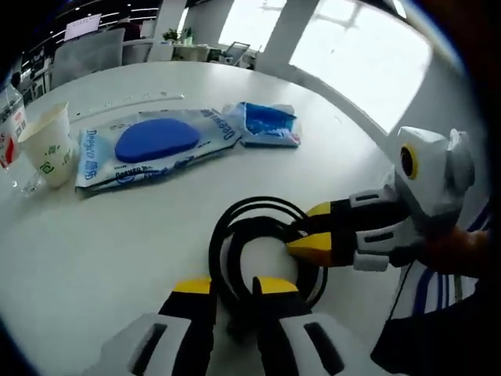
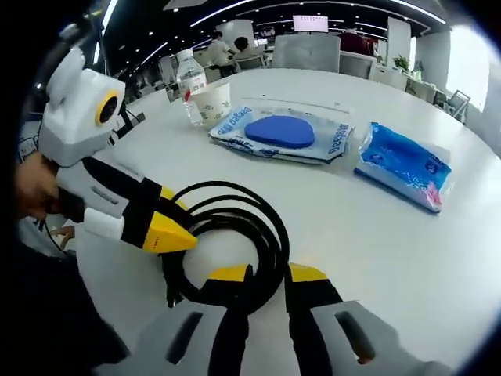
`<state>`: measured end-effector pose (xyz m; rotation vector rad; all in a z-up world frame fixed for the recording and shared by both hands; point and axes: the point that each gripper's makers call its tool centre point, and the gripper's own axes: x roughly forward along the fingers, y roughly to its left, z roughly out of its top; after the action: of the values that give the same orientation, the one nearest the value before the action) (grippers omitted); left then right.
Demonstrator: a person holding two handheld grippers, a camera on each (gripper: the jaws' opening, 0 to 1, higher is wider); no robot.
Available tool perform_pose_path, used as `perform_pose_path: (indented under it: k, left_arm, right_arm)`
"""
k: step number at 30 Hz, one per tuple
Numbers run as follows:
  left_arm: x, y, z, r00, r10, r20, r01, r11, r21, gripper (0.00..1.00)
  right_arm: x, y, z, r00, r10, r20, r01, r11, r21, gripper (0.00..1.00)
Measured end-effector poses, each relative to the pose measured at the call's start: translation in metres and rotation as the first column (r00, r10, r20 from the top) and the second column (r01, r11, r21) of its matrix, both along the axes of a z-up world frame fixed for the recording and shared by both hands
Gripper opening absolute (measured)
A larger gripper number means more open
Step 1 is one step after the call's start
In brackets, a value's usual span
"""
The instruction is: Arrange the tabletop items into an orderly group along one side of the table until the central work area is clear of visible clutter.
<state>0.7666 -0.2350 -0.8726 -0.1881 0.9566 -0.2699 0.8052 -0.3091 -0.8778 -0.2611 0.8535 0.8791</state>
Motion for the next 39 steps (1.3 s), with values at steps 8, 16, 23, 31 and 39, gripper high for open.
perform_pose_path:
  k: [8,16,23,31,39]
  left_arm:
    - [0.000,0.000,0.008,1.000,0.023,-0.012,-0.023,0.999,-0.024,0.10]
    - [-0.001,-0.002,0.019,1.000,0.022,0.003,-0.022,0.999,-0.036,0.08]
    - [0.007,-0.001,0.034,0.999,0.032,0.038,-0.030,0.999,-0.044,0.08]
    - [0.026,-0.003,0.046,0.997,0.031,0.066,-0.027,0.998,-0.052,0.08]
    - [0.050,-0.013,0.055,0.996,0.006,0.092,-0.002,0.999,-0.049,0.07]
  right_arm:
    - [0.000,-0.007,0.006,0.995,-0.079,-0.063,0.082,0.996,0.040,0.04]
    - [0.003,-0.009,0.021,0.992,-0.111,-0.059,0.115,0.990,0.076,0.01]
    - [0.012,-0.008,0.042,0.993,-0.117,-0.021,0.118,0.988,0.100,0.01]
    - [0.029,-0.011,0.058,0.992,-0.124,0.023,0.121,0.986,0.113,0.00]
    - [0.052,-0.021,0.069,0.989,-0.139,0.058,0.132,0.985,0.106,0.00]
